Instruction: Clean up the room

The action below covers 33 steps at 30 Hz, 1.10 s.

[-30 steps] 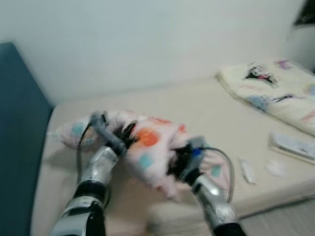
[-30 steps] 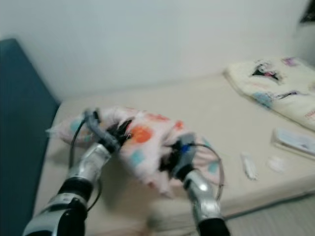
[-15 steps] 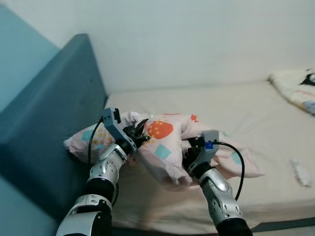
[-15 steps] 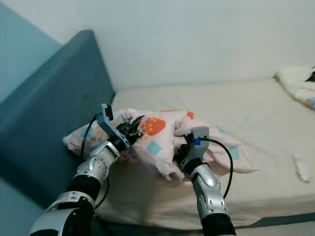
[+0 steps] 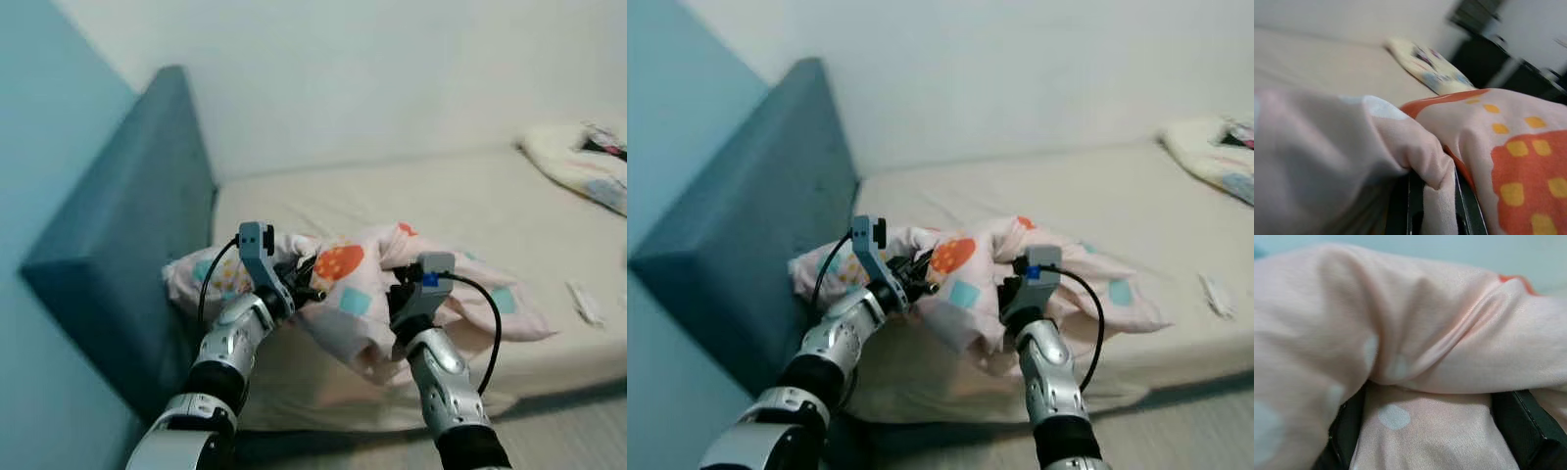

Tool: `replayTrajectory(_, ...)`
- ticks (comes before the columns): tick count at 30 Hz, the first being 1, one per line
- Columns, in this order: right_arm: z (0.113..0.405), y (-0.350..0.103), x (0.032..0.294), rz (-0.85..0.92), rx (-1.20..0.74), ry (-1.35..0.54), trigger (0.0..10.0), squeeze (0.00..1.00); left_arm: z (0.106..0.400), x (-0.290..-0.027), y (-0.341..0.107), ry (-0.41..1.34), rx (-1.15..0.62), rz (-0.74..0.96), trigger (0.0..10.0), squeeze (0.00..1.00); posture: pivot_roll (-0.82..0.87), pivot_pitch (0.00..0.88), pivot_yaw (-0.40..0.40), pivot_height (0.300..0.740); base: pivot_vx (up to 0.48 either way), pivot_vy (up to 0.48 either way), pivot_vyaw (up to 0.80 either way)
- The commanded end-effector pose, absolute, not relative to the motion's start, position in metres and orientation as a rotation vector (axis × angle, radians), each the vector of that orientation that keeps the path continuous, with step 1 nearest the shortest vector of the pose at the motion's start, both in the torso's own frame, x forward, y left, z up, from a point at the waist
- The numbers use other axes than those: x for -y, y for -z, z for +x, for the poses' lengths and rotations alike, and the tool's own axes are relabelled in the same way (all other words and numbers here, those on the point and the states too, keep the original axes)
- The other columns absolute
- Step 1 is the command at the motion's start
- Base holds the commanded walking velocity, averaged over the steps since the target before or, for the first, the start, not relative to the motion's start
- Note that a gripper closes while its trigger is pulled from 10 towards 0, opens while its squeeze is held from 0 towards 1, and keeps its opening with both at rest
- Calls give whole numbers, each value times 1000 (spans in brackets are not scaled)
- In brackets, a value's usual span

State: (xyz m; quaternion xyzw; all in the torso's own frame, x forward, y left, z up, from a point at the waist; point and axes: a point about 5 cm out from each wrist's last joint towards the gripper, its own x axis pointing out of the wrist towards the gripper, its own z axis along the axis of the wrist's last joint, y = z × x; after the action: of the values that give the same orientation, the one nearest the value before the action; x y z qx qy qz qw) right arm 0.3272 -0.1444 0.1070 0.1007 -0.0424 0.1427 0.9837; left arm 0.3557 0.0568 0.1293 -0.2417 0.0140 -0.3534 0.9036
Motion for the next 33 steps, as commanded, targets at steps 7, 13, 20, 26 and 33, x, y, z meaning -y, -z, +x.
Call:
replayTrajectory(7,330,-111,135,219,114,-291,10000,0,341,-12,-138,920,2,-503,10000,0,-149,55,71,740,0,0,0)
replayTrajectory(13,330,-113,135,200,128,-294,10000,0,342,-13,-139,914,16,-507,10000,0,-155,53,70,740,0,0,0)
replayTrajectory(20,333,-121,137,184,161,-287,10000,0,344,-10,-150,947,71,-496,10000,0,-162,48,71,740,143,0,0)
replayTrajectory(26,333,-124,139,163,176,-288,10000,0,346,-8,-156,951,89,-505,10000,0,-176,41,73,740,401,0,0)
replayTrajectory(33,334,-130,138,154,203,-289,10000,0,345,-4,-163,985,117,-513,10000,0,-177,43,74,740,415,0,0)
